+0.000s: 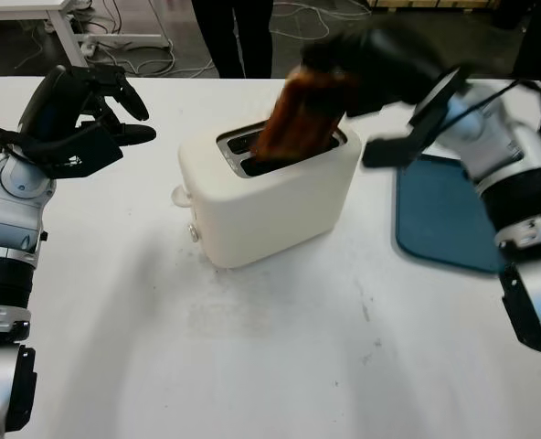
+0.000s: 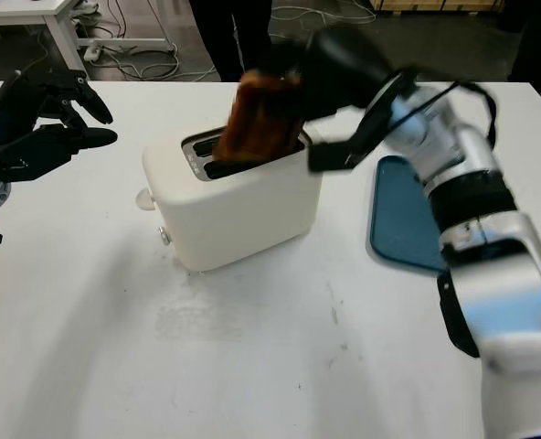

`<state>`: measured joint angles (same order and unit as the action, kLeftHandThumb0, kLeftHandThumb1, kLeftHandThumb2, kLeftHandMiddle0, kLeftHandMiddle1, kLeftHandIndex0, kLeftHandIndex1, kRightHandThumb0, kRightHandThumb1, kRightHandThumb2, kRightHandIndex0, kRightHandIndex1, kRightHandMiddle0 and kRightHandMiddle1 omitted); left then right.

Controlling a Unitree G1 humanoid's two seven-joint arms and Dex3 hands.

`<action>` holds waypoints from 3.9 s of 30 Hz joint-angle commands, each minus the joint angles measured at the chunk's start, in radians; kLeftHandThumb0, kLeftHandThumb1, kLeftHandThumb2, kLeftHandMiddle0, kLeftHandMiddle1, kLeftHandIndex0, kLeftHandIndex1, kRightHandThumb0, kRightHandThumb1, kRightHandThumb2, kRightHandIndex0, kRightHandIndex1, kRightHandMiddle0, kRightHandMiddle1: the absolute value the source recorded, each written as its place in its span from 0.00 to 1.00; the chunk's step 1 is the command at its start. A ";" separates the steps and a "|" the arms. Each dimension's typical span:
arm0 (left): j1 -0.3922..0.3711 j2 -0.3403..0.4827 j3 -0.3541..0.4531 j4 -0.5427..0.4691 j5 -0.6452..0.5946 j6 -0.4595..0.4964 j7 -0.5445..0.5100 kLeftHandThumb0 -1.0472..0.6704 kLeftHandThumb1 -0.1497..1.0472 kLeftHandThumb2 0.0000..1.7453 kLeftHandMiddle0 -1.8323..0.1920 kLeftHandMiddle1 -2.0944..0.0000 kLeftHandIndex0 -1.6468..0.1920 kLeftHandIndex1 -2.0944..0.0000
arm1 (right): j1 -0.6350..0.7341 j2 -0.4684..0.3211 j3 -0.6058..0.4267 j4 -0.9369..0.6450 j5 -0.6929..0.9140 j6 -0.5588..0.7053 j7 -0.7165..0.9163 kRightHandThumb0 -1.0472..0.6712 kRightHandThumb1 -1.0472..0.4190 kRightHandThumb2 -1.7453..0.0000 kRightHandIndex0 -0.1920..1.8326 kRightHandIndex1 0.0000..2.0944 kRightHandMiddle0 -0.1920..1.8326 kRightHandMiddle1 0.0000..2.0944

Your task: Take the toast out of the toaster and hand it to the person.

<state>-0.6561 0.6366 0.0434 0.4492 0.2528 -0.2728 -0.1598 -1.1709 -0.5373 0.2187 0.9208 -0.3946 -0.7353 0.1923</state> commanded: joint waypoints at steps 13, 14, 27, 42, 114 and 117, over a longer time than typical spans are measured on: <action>0.010 0.008 0.005 -0.002 -0.001 0.005 0.001 0.00 0.85 0.00 0.43 0.44 0.46 0.42 | -0.120 0.000 -0.126 0.200 0.112 0.077 0.006 0.29 0.09 0.74 0.58 0.83 0.47 0.83; 0.010 0.008 0.005 -0.001 0.000 0.004 0.003 0.00 0.85 0.00 0.43 0.44 0.46 0.42 | -0.126 0.000 -0.123 0.219 0.103 0.089 -0.010 0.30 0.09 0.74 0.58 0.83 0.47 0.83; 0.014 0.008 0.000 -0.002 0.011 -0.002 0.015 0.00 0.85 0.00 0.43 0.44 0.46 0.42 | -0.109 0.095 -0.208 0.367 0.139 0.397 -0.243 0.41 0.09 0.75 0.51 0.83 0.40 0.83; 0.018 0.008 0.001 -0.005 0.002 -0.001 0.007 0.00 0.84 0.00 0.43 0.44 0.46 0.42 | -0.065 0.172 -0.268 0.421 0.172 0.605 -0.390 0.46 0.09 0.77 0.42 0.83 0.27 0.83; 0.025 0.003 0.006 -0.004 -0.016 0.004 0.003 0.00 0.83 0.01 0.41 0.47 0.44 0.44 | 0.003 0.229 -0.380 0.431 0.252 0.712 -0.387 0.48 0.09 0.77 0.44 0.83 0.28 0.83; 0.025 0.003 0.007 -0.001 -0.017 0.000 0.003 0.00 0.84 0.01 0.41 0.47 0.44 0.44 | 0.004 0.227 -0.376 0.431 0.249 0.713 -0.369 0.47 0.09 0.77 0.44 0.83 0.28 0.83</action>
<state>-0.6398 0.6363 0.0434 0.4406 0.2406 -0.2576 -0.1599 -1.1638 -0.3044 -0.1561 1.3522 -0.1444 -0.0142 -0.1850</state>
